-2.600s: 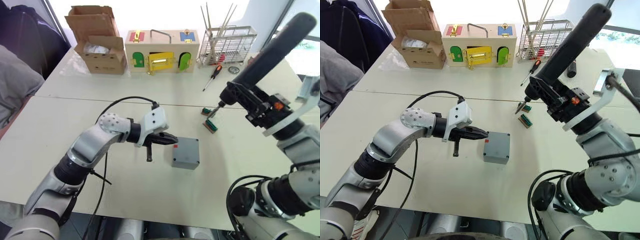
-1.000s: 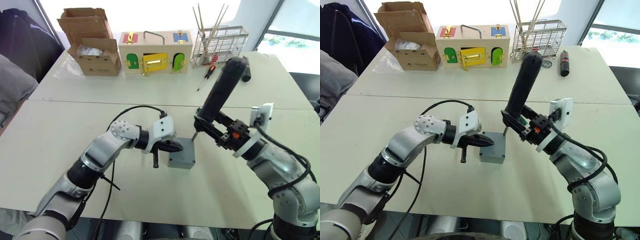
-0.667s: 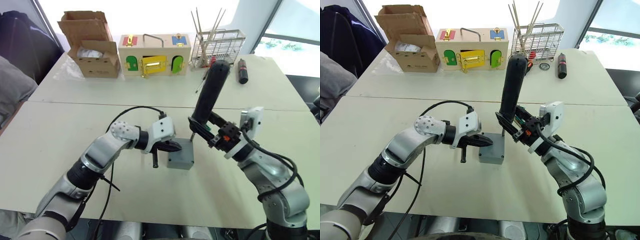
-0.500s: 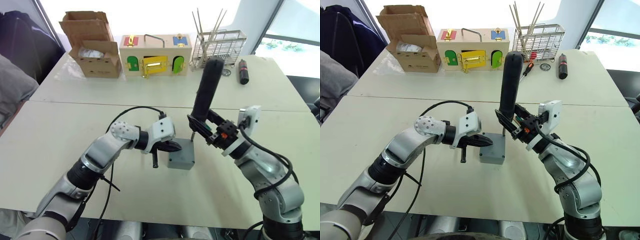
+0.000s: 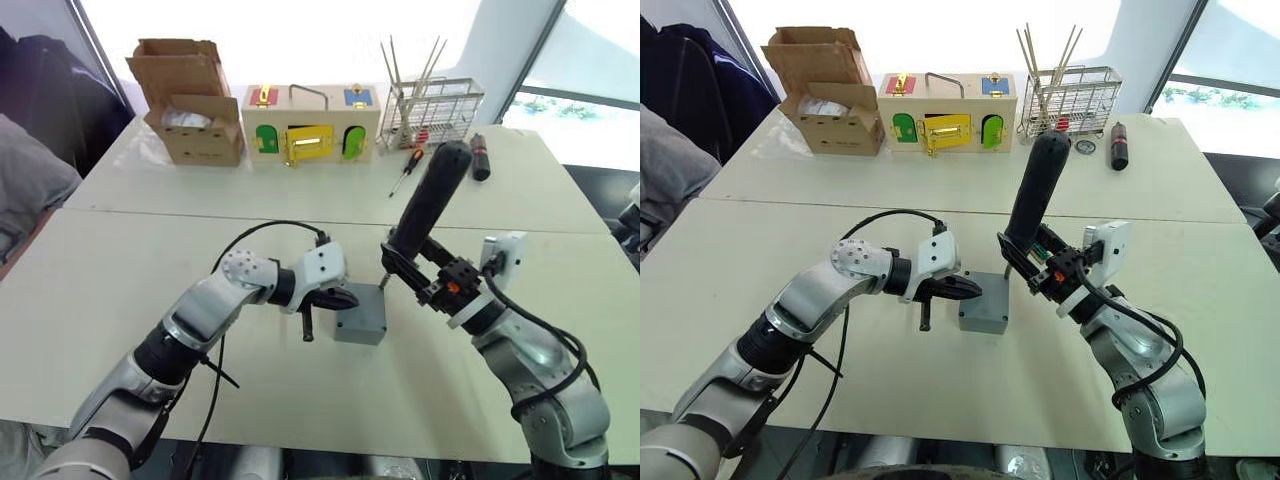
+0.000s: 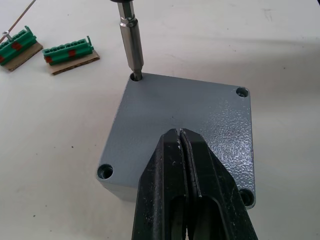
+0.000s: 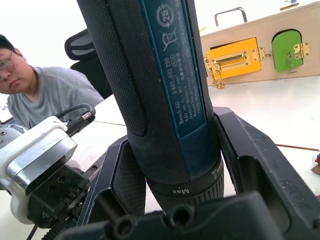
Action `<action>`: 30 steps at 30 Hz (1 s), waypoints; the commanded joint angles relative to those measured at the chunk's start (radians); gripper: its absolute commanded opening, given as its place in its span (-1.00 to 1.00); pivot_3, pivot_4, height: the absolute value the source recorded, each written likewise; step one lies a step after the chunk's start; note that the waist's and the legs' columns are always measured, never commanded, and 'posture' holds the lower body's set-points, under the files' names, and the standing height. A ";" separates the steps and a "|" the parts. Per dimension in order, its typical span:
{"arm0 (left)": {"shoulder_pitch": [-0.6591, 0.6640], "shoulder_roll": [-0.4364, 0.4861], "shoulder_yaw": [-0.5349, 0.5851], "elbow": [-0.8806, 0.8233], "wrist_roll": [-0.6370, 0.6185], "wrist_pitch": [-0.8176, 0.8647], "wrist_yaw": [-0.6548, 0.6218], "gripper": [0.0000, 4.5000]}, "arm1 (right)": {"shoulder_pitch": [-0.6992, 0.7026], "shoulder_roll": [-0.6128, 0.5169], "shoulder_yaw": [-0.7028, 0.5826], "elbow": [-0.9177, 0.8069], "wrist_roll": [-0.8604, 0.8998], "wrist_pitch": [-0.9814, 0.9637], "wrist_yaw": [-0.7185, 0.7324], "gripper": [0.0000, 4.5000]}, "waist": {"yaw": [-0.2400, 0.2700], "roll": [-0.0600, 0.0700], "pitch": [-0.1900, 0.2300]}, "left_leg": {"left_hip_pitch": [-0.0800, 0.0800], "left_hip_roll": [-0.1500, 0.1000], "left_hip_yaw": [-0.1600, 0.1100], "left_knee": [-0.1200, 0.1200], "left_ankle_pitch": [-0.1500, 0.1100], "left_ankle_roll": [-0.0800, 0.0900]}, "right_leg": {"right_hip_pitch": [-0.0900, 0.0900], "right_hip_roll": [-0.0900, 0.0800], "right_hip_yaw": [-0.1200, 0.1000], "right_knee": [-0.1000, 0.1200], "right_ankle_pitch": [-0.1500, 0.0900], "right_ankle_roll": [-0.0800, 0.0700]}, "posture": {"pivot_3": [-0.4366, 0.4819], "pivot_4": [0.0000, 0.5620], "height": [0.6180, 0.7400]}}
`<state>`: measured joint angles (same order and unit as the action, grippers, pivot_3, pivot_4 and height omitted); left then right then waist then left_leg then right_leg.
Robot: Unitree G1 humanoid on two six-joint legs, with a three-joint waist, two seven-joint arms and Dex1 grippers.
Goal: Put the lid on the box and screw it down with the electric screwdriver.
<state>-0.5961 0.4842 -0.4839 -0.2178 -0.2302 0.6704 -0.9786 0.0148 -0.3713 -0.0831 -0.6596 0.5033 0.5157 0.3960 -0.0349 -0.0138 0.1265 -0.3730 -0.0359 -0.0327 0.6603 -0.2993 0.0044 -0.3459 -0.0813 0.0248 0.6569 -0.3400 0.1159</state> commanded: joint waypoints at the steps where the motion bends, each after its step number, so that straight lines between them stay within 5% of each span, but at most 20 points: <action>1: 0.022 -0.001 -0.042 0.007 0.024 0.022 0.002 -1.00 | 0.039 -0.015 0.059 0.109 -0.036 0.073 -0.010 -0.19 | 0.001 0.000 -0.002 | 0.000 0.000 -0.001 0.000 0.000 0.000 | 0.001 0.000 0.000 -0.002 0.000 0.000 | -0.05 -0.47 1.00; 22: 0.019 -0.020 -0.045 0.025 0.033 0.031 0.011 -1.00 | 0.047 -0.033 0.054 0.102 -0.043 0.080 -0.029 -0.19 | 0.023 -0.004 -0.019 | 0.002 0.000 -0.001 -0.009 0.000 0.000 | 0.006 -0.004 0.000 -0.016 -0.001 -0.002 | -0.05 -0.47 1.00; 30: 0.038 -0.028 -0.021 0.037 0.013 0.005 0.001 -1.00 | -0.146 -0.162 -0.073 0.034 0.055 0.136 0.011 -0.19 | 0.025 0.003 -0.011 | -0.001 -0.001 -0.001 -0.010 0.000 0.000 | 0.007 -0.006 -0.001 -0.024 0.000 -0.003 | -0.05 -0.47 1.00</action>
<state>-0.5810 0.4475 -0.4939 -0.2103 -0.2287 0.6640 -0.9749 -0.1045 -0.5108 -0.0928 -0.6352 0.5291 0.6095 0.4158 -0.0100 -0.0112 0.1155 -0.3742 -0.0372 -0.0341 0.6502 -0.2995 0.0042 -0.3387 -0.0877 0.0241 0.6328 -0.3395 0.1128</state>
